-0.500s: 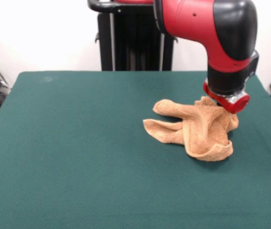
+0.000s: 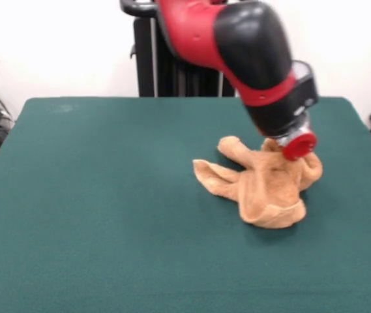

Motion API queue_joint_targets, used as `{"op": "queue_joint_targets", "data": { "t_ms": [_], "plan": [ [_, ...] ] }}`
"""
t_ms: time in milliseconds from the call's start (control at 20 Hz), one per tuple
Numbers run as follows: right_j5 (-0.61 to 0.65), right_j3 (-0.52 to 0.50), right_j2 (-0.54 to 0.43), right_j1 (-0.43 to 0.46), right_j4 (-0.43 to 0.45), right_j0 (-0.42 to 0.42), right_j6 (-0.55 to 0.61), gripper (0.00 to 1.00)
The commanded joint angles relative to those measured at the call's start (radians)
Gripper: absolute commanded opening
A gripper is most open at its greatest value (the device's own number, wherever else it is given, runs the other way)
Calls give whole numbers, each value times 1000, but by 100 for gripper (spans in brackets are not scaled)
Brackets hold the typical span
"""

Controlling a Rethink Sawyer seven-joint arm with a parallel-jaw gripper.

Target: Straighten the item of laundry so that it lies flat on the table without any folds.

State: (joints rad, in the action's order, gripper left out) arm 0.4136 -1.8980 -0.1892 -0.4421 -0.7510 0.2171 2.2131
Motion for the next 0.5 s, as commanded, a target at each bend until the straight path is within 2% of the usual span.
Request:
{"op": "queue_joint_targets", "data": {
  "t_ms": [50, 150, 300, 500],
  "plan": [
    [-130, -49, -179, 33, 173, 43, -97, 0],
    [-140, -40, -173, 33, 213, 41, -56, 0],
    [-116, -3, -113, 21, 261, 0, 3, 0],
    [-135, 111, 141, 5, 340, -178, 81, 0]
  ]
}}
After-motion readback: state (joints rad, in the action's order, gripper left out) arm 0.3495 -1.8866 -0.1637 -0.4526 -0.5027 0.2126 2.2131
